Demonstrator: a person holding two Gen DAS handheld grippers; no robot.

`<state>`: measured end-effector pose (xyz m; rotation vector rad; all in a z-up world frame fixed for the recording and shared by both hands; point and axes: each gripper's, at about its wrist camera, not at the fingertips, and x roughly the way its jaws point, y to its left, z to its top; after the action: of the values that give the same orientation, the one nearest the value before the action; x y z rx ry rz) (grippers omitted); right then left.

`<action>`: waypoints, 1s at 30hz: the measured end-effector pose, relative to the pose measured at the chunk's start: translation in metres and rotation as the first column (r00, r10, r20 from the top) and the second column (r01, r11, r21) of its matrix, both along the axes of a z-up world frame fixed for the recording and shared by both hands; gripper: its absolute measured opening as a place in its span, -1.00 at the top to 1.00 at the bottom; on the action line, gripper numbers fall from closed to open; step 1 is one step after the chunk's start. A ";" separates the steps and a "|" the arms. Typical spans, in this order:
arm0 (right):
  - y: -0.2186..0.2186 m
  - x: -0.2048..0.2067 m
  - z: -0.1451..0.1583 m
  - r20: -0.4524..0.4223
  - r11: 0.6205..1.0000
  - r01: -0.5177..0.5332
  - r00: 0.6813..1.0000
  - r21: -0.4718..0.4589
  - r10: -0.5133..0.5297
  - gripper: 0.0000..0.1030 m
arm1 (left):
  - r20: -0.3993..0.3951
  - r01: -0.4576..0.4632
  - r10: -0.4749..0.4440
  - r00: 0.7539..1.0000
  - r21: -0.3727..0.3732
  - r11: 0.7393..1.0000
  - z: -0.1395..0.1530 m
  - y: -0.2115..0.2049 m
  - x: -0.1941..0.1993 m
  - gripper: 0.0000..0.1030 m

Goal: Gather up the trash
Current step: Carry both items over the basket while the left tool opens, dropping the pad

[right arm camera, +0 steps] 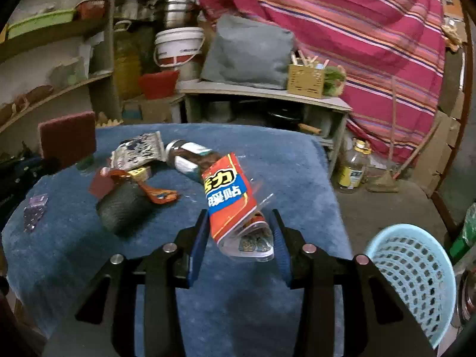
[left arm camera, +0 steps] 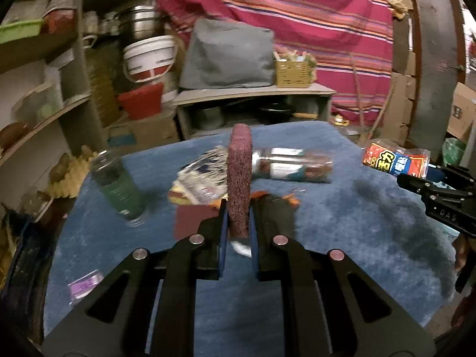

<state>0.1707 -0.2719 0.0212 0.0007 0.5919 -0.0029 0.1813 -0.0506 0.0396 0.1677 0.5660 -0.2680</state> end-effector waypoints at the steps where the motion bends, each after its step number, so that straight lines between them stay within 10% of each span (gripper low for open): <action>1: -0.008 -0.004 0.002 0.004 1.000 0.013 1.000 0.001 -0.013 0.20 | 0.001 0.010 -0.010 1.000 0.001 1.000 0.000 -0.007 0.000 0.77; 14: -0.123 -0.052 -0.001 0.000 0.980 0.200 0.980 0.024 -0.200 0.20 | 0.008 0.182 -0.182 0.983 0.018 0.983 -0.004 -0.128 -0.015 0.77; 30: -0.247 -0.101 -0.019 -0.036 0.911 0.409 0.913 0.058 -0.407 0.21 | -0.041 0.424 -0.424 0.904 -0.025 0.905 -0.035 -0.291 -0.045 0.77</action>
<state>0.0692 -0.5188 0.0019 0.1878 0.6059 -0.3926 0.1362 -0.3414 0.0042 0.2712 0.5693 -0.7028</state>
